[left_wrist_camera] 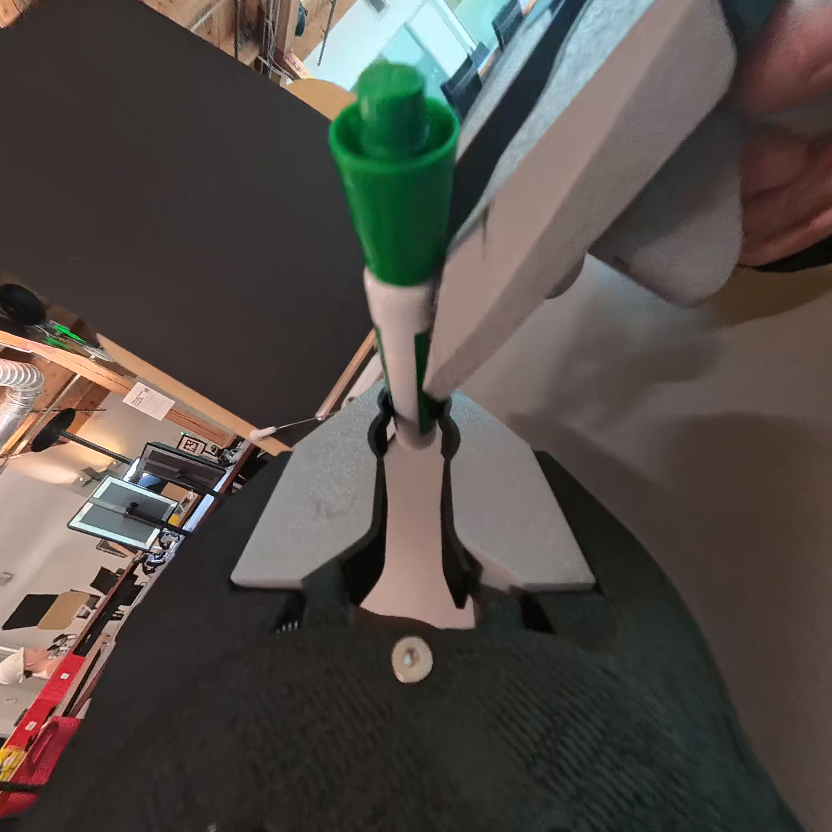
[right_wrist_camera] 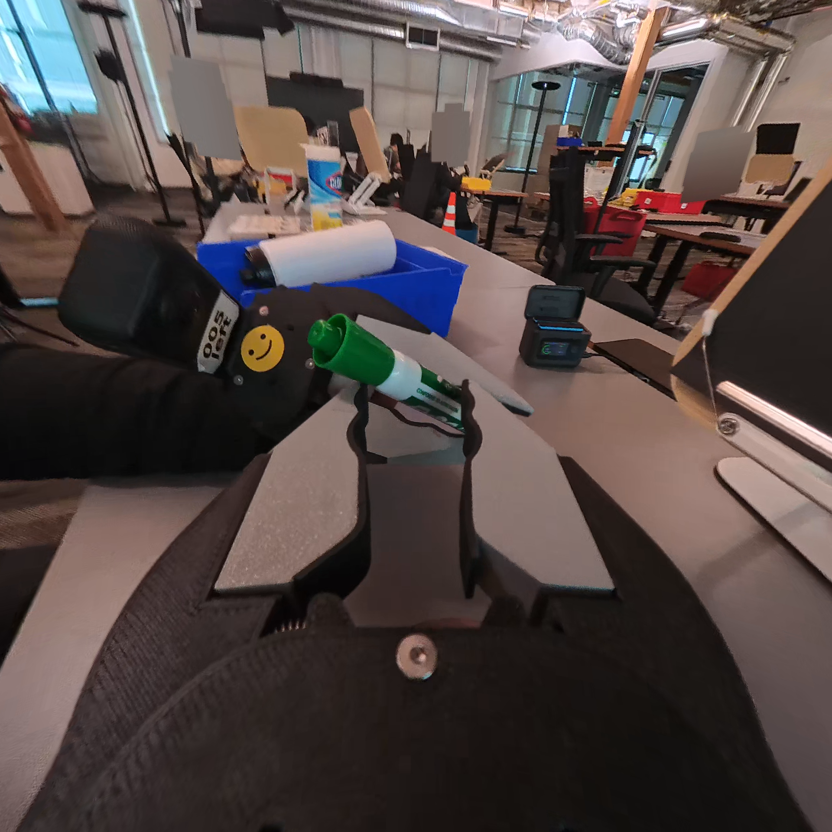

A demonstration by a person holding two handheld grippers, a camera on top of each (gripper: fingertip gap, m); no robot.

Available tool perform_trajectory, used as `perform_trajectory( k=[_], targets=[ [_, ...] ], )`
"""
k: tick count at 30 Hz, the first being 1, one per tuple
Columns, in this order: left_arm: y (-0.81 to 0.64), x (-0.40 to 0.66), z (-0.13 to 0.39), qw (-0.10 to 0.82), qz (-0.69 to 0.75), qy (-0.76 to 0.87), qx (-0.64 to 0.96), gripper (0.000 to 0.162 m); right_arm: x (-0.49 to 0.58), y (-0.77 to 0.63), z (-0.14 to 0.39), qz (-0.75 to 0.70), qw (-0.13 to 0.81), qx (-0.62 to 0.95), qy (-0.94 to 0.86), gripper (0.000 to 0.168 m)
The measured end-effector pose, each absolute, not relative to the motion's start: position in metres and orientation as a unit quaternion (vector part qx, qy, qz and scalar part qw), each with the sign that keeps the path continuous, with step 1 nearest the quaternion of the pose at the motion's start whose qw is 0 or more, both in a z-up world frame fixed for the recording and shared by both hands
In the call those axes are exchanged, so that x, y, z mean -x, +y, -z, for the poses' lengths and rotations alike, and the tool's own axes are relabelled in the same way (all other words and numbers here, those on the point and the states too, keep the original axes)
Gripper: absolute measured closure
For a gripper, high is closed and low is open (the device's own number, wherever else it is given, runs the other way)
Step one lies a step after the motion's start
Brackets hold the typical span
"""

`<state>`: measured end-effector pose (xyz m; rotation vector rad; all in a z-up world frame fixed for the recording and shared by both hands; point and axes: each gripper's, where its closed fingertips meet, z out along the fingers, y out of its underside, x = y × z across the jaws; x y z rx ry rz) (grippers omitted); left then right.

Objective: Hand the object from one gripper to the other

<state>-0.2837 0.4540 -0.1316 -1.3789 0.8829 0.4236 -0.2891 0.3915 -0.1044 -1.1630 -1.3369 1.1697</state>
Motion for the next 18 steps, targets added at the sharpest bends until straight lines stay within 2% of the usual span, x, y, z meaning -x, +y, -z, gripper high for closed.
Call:
perform_trajectory(
  k=[4, 13, 15, 18],
  targets=[
    [0.454, 0.279, 0.136, 0.656, -0.181, 0.403, 0.612, 0.144, 0.293, 0.386, 0.11, -0.459, 0.496, 0.468, -0.57, 0.133],
    [0.46, 0.307, 0.125, 0.661, -0.236, 0.361, 0.613, 0.144, 0.273, 0.395, 0.081, -0.543, 0.486, 0.456, -0.511, 0.133],
    [0.461, 0.314, 0.122, 0.662, -0.262, 0.353, 0.607, 0.144, 0.271, 0.405, 0.082, -0.568, 0.46, 0.481, -0.484, 0.136],
    [0.46, 0.321, 0.115, 0.662, -0.314, 0.352, 0.583, 0.144, 0.274, 0.405, 0.095, -0.616, 0.365, 0.522, -0.464, 0.141]
  ],
)
